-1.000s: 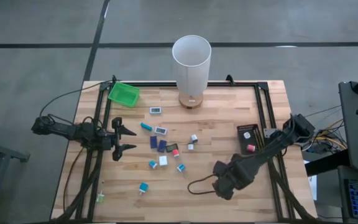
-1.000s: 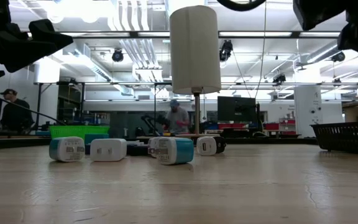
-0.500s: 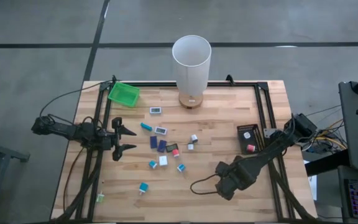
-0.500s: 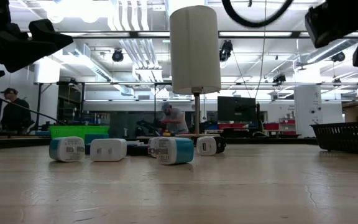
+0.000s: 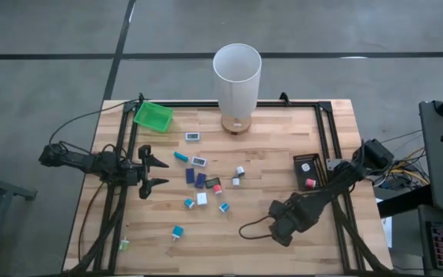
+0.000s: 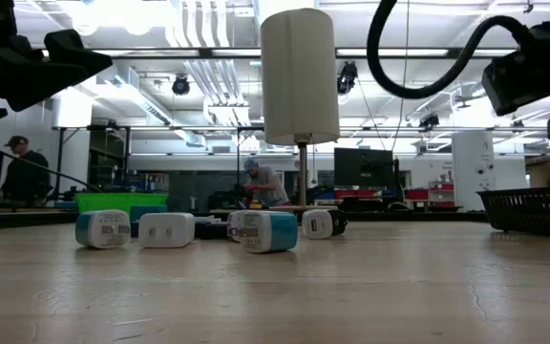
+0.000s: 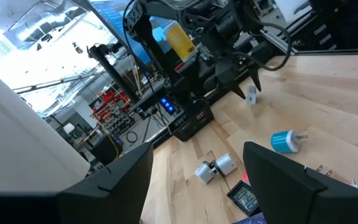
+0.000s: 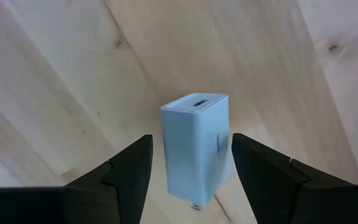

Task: Pick & Place Office items
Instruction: Put the right white charger adapter into the black bin

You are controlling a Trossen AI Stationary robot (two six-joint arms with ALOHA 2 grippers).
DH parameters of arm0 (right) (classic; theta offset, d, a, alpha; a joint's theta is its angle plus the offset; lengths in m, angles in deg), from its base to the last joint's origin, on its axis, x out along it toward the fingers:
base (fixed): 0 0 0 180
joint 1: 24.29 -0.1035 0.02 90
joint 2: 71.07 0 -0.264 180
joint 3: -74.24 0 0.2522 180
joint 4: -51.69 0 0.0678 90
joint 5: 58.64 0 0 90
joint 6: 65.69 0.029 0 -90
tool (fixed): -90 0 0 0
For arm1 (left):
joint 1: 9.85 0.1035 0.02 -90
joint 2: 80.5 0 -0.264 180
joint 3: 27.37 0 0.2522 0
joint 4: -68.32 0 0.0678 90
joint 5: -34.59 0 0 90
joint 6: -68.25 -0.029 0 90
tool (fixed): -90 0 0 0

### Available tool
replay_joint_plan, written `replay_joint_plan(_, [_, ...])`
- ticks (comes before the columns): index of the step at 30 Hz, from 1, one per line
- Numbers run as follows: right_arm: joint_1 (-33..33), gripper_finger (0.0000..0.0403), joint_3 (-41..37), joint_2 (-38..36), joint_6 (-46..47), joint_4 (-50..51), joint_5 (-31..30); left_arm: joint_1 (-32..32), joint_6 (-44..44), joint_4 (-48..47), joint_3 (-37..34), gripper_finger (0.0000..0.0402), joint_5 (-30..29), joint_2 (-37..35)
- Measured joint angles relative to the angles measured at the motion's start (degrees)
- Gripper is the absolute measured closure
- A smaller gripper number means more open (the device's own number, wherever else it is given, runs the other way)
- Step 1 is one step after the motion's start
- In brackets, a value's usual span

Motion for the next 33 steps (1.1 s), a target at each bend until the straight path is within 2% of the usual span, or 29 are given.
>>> replay_joint_plan(11, [0.0,0.0187,-2.6,-0.3,-0.6,-3.3,0.0,0.0,0.0,0.0,0.0,0.0145,0.0,0.0])
replay_joint_plan(25, [0.0,0.024,-2.6,-0.3,-2.8,-4.8,0.0,0.0,0.0,0.0,0.0,0.0145,0.0,0.0])
replay_joint_plan(33, [0.0,0.0242,-2.6,-0.3,-2.1,-5.0,0.0,0.0,0.0,0.0,0.0,0.0145,0.0,0.0])
